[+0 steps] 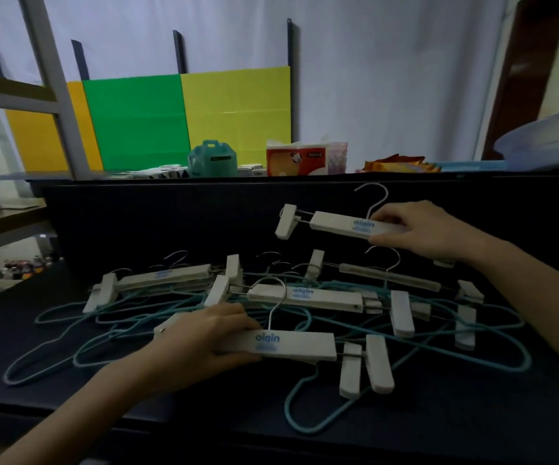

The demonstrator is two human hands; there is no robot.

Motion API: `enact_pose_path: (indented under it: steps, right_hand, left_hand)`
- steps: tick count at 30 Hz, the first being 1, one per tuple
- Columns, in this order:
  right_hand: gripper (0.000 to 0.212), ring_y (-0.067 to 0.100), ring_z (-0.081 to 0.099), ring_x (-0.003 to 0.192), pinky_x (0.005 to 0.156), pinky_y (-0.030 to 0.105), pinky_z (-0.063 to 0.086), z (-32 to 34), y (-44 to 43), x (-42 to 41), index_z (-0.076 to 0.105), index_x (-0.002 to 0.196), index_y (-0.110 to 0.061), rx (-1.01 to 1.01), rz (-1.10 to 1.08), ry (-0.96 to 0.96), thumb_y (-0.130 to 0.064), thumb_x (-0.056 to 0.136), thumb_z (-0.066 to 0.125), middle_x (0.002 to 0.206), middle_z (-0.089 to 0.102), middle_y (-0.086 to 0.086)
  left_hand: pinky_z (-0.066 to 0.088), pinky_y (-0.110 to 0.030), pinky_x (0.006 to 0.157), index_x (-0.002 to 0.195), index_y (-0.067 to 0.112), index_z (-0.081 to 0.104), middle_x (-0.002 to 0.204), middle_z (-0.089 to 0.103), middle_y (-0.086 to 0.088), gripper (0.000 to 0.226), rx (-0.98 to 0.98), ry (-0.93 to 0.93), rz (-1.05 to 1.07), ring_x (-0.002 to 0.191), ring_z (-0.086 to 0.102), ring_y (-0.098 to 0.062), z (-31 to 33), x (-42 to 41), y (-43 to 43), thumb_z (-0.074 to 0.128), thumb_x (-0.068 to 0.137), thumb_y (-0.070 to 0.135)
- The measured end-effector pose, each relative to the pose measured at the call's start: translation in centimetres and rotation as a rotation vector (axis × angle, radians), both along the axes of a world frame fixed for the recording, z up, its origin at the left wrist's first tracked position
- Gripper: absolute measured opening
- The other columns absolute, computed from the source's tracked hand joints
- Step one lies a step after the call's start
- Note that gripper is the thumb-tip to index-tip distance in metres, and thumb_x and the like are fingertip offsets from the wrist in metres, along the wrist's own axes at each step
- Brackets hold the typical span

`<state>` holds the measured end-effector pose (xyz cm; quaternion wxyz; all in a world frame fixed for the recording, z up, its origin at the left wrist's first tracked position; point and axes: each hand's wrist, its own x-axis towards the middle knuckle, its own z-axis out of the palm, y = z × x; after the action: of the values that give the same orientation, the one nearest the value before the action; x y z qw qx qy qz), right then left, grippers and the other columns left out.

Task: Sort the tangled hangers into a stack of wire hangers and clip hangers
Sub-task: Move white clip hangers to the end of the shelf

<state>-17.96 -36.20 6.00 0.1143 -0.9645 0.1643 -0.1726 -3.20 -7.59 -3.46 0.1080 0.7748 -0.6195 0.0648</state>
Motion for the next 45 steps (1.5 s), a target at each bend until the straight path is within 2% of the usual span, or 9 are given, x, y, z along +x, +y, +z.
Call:
enact_pose_path:
  steps: [4, 8, 11, 15, 20, 22, 28, 39, 45]
  right_hand:
    - [0.040, 0.018, 0.058, 0.099, 0.088, 0.037, 0.048, -0.7, 1.1, -1.3, 0.057, 0.118, -0.021, 0.020, -0.049, -0.056, -0.037, 0.082, 0.065, 0.114, 0.062, 0.001]
    - [0.037, 0.015, 0.058, 0.096, 0.084, 0.032, 0.048, -1.0, 2.6, -3.0, 0.059, 0.115, -0.020, 0.025, -0.103, -0.141, -0.034, 0.082, 0.067, 0.108, 0.061, -0.002]
    - [0.037, 0.017, 0.060, 0.096, 0.086, 0.036, 0.050, -1.2, 3.7, -4.9, 0.060, 0.113, -0.019, 0.017, -0.155, -0.215, -0.033, 0.080, 0.068, 0.104, 0.061, -0.003]
    - [0.035, 0.016, 0.059, 0.094, 0.083, 0.033, 0.049, -1.5, 4.7, -7.8, 0.062, 0.112, -0.019, 0.008, -0.231, -0.274, -0.032, 0.080, 0.069, 0.103, 0.062, -0.002]
    - [0.033, 0.014, 0.057, 0.094, 0.079, 0.026, 0.041, -1.4, 5.2, -12.3, 0.062, 0.111, -0.019, -0.014, -0.321, -0.306, -0.029, 0.081, 0.068, 0.103, 0.061, -0.005]
    - [0.033, 0.014, 0.057, 0.095, 0.080, 0.027, 0.042, -1.3, 5.1, -14.6, 0.062, 0.112, -0.020, -0.029, -0.359, -0.305, -0.029, 0.081, 0.068, 0.104, 0.061, -0.004]
    - [0.034, 0.014, 0.058, 0.095, 0.085, 0.040, 0.049, -1.8, 4.1, -22.8, 0.062, 0.112, -0.023, -0.056, -0.518, -0.283, -0.033, 0.080, 0.068, 0.103, 0.061, -0.006]
    - [0.030, 0.011, 0.057, 0.091, 0.077, 0.028, 0.041, -3.3, -0.7, -42.2, 0.065, 0.108, -0.021, -0.084, -0.711, -0.251, -0.028, 0.079, 0.069, 0.101, 0.062, -0.007]
    - [0.025, 0.006, 0.060, 0.083, 0.076, 0.029, 0.048, -4.5, -4.6, -51.7, 0.060, 0.096, -0.034, -0.011, -0.762, -0.305, -0.030, 0.074, 0.073, 0.095, 0.066, -0.008]
  left_hand:
    - [0.035, -0.010, 0.070, 0.117, 0.034, 0.052, 0.108, 0.050, 0.016, 0.074, -0.063, -0.037, -0.023, 0.093, 0.046, 0.002, -0.1, 0.7, 0.1, 0.016, 0.071, 0.079]
    - [0.039, -0.007, 0.057, 0.106, 0.033, 0.053, 0.095, 0.060, 0.013, 0.054, -0.134, -0.247, -0.066, 0.077, 0.057, -0.001, 0.8, 0.7, 0.4, 0.013, 0.087, 0.065]
    - [0.049, -0.019, 0.054, 0.107, 0.032, 0.050, 0.094, 0.060, 0.011, 0.050, -0.176, -0.231, -0.111, 0.077, 0.061, -0.007, 1.0, 0.6, 0.1, 0.015, 0.088, 0.063]
    - [0.042, -0.020, 0.061, 0.113, 0.027, 0.057, 0.100, 0.059, 0.008, 0.062, -0.267, -0.095, -0.151, 0.081, 0.057, -0.010, 1.5, 0.0, -0.6, 0.023, 0.083, 0.069]
    - [0.042, -0.020, 0.056, 0.112, 0.020, 0.062, 0.097, 0.060, 0.006, 0.059, -0.301, -0.123, -0.222, 0.078, 0.058, -0.014, 2.8, -1.6, -2.3, 0.036, 0.080, 0.062]
    - [0.036, -0.013, 0.055, 0.113, 0.021, 0.062, 0.097, 0.059, 0.007, 0.058, -0.314, -0.137, -0.255, 0.080, 0.058, -0.013, 3.1, -2.8, -3.4, 0.036, 0.080, 0.061]
    - [0.033, -0.011, 0.057, 0.111, 0.023, 0.061, 0.099, 0.060, 0.008, 0.061, -0.287, -0.109, -0.413, 0.082, 0.058, -0.012, 3.7, -7.9, -8.5, 0.032, 0.079, 0.066]
    - [0.047, -0.031, 0.059, 0.109, 0.026, 0.062, 0.097, 0.060, 0.008, 0.059, -0.297, -0.038, -0.599, 0.085, 0.059, -0.014, 2.9, -23.6, -20.5, 0.035, 0.074, 0.065]
    - [0.041, -0.024, 0.061, 0.113, 0.030, 0.058, 0.097, 0.050, 0.018, 0.059, -0.320, -0.014, -0.621, 0.083, 0.045, -0.001, 1.3, -33.0, -26.4, 0.036, 0.074, 0.069]
